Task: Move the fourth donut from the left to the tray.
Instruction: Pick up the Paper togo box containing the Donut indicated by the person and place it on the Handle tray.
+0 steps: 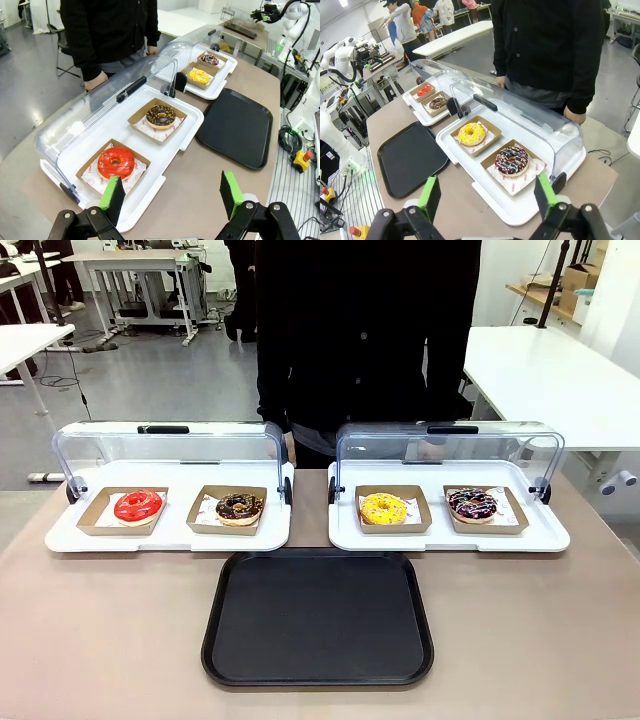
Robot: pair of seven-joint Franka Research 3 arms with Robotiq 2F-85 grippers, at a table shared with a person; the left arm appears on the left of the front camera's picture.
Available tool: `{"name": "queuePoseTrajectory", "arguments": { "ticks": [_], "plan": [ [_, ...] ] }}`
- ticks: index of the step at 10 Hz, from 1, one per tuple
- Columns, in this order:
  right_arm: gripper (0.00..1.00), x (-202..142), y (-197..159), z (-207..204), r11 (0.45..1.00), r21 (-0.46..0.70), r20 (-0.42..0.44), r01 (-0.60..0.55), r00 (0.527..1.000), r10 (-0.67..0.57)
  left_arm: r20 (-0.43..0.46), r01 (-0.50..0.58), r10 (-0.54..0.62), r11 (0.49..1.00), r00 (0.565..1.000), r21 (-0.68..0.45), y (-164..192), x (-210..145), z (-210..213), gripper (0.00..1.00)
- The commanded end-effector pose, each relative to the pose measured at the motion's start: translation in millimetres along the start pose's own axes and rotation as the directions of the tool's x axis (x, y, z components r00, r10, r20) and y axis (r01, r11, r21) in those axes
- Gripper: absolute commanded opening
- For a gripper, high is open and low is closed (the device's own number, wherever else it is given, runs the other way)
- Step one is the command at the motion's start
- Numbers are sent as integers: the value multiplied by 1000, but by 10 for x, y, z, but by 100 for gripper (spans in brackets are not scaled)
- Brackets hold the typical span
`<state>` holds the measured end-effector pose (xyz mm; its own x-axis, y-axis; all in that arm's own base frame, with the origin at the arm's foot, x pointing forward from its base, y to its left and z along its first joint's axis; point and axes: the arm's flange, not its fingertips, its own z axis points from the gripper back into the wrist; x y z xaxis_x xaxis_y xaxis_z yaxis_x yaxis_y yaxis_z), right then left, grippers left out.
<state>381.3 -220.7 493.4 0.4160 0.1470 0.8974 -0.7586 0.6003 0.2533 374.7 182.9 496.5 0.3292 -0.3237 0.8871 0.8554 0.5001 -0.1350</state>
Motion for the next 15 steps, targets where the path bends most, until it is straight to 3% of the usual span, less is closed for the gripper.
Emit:
{"name": "queuePoseTrajectory", "arguments": {
  "ticks": [1, 15],
  "plan": [
    [100, 14, -10, -14, 1000, 0, 32, -30, 999, 30, 25, 22, -22, 1000, 999, -3, 22, 10, 5, 100],
    [100, 14, -10, -14, 1000, 0, 32, -30, 999, 30, 25, 22, -22, 1000, 999, -3, 22, 10, 5, 100]
  ]
}}
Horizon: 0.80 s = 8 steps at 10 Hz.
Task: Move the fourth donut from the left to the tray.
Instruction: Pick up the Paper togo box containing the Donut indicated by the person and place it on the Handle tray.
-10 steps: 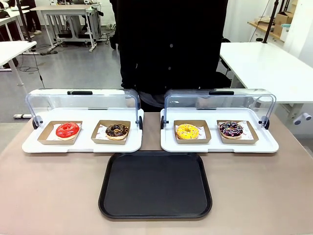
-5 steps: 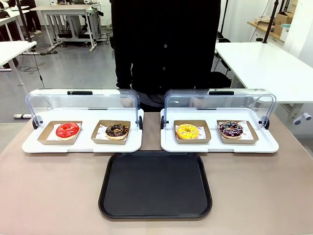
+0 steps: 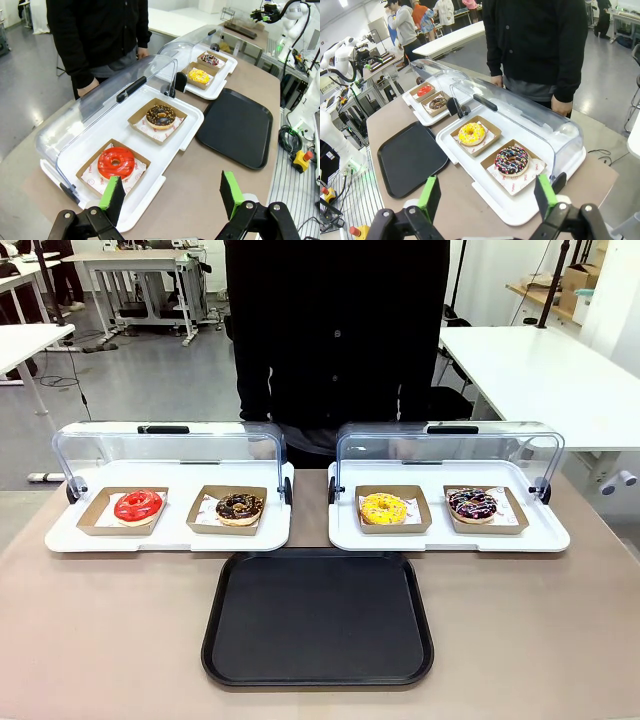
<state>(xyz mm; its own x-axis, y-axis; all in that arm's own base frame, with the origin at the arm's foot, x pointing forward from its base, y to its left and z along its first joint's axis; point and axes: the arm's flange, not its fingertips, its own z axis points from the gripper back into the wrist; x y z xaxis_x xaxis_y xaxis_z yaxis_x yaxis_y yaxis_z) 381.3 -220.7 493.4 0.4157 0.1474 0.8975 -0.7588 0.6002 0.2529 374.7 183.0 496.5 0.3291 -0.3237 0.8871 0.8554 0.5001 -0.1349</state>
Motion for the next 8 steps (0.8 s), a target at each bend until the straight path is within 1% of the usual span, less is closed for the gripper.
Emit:
{"name": "queuePoseTrajectory", "arguments": {
  "ticks": [1, 8],
  "plan": [
    [100, 14, -9, -14, 1000, 0, 32, -29, 999, 29, 25, 22, -22, 1000, 999, -3, 22, 10, 5, 100],
    [100, 14, -9, -14, 1000, 0, 32, -29, 999, 29, 25, 22, -22, 1000, 999, -3, 22, 10, 5, 100]
  ]
}}
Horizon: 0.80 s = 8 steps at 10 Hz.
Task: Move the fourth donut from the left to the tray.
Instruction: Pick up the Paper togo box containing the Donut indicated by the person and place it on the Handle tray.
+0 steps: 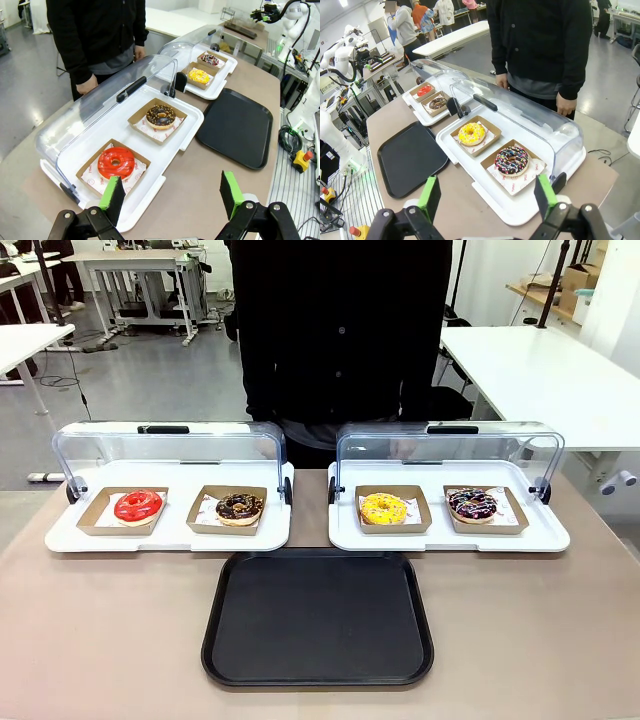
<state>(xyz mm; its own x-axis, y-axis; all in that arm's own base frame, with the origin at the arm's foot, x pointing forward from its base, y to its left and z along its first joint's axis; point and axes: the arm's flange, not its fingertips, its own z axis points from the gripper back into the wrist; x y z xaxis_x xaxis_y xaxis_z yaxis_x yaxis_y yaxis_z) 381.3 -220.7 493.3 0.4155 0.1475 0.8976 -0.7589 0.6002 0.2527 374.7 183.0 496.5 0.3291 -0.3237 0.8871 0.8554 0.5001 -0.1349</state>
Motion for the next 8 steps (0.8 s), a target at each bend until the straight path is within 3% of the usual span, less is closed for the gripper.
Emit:
{"name": "queuePoseTrajectory", "arguments": {
  "ticks": [1, 8],
  "plan": [
    [100, 14, -9, -14, 1000, 0, 32, -29, 999, 29, 25, 22, -22, 1000, 999, -3, 22, 10, 5, 100],
    [100, 14, -9, -14, 1000, 0, 32, -29, 999, 29, 25, 22, -22, 1000, 999, -3, 22, 10, 5, 100]
  ]
}}
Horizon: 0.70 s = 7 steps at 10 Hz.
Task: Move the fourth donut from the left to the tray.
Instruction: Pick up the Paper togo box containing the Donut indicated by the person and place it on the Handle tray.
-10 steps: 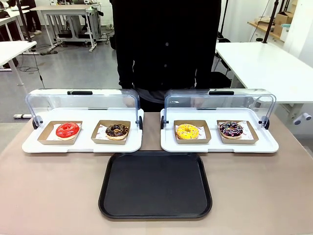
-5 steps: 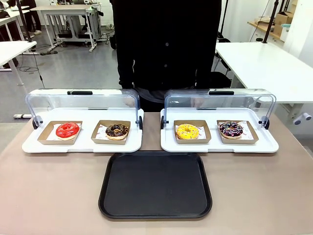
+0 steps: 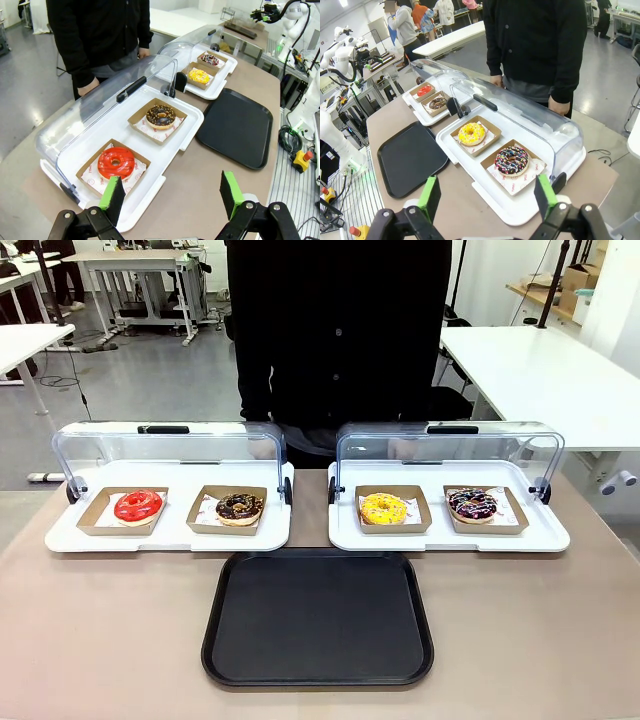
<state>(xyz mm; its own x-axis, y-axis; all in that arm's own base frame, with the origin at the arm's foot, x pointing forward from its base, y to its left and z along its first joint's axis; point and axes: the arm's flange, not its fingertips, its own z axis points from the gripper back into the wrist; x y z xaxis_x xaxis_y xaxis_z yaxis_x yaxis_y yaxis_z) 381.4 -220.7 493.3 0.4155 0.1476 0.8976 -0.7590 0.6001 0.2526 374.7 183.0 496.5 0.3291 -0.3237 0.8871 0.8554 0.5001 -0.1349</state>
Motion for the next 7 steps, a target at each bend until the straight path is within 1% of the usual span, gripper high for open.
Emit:
{"name": "queuePoseTrajectory", "arguments": {
  "ticks": [1, 7],
  "plan": [
    [100, 15, -9, -13, 1000, 0, 33, -29, 999, 29, 25, 22, -22, 1000, 999, -3, 22, 10, 5, 100],
    [100, 15, -9, -13, 1000, 0, 33, -29, 999, 29, 25, 22, -22, 1000, 999, -3, 22, 10, 5, 100]
  ]
}}
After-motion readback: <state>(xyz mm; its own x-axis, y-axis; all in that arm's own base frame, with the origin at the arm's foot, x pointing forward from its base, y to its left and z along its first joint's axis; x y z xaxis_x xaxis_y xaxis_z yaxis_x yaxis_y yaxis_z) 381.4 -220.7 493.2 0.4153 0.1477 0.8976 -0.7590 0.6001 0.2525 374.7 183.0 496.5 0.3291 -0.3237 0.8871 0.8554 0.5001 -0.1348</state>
